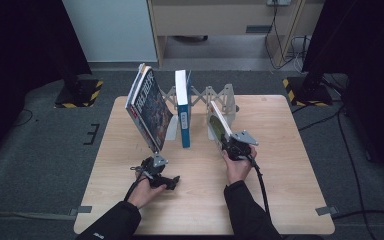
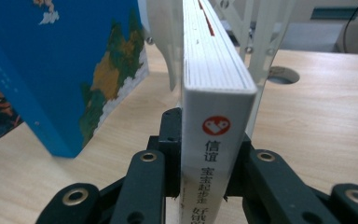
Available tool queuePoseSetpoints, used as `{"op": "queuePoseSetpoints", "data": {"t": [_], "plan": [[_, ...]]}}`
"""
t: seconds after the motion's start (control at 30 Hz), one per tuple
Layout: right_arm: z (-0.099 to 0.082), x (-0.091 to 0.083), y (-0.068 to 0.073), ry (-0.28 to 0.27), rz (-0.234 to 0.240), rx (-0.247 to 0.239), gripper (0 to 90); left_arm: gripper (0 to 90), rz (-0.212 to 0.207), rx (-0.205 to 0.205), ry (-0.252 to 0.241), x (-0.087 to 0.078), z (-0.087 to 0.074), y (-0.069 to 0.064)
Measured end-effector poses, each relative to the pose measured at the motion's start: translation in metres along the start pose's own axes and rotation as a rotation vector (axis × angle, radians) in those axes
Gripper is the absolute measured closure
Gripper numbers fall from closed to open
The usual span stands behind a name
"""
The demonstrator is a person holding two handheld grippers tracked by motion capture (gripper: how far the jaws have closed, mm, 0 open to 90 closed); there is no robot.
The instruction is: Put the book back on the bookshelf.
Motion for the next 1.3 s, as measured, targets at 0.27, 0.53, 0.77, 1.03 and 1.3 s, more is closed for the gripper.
{"op": "queuePoseSetpoints", "data": {"t": [0.27,0.53,0.77,1.03,1.3], "plan": [[0.006,0.010,0.000,-0.005,-0.042,0.005,74.9,0.0,0.000,0.000,0.000,0.000,0.000,0.000],[0.003,0.017,0.005,0.031,-0.007,0.001,67.3,0.0,0.000,0.000,0.000,0.000,0.000,0.000],[-0.013,0.003,0.005,0.057,0.052,-0.045,65.5,0.0,0.000,0.000,0.000,0.000,0.000,0.000],[-0.015,-0.002,0.002,0.034,0.040,-0.067,74.1,0.0,0.001,-0.002,-0.002,0.000,0.000,0.000],[-0.008,0.010,0.008,0.050,0.002,-0.041,74.0,0.0,0.001,-0.002,-0.002,0.000,0.000,0.000]]}}
Point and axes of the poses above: each handheld gripper's, and its own axes: x roughly forward along the jaws, z roughly out of its top, y roughly to its left, the point moved 10 cm from there along x, roughly forward along the jaws, and after that the axes turned 2 degrees about -z, right-handed, at the moved point
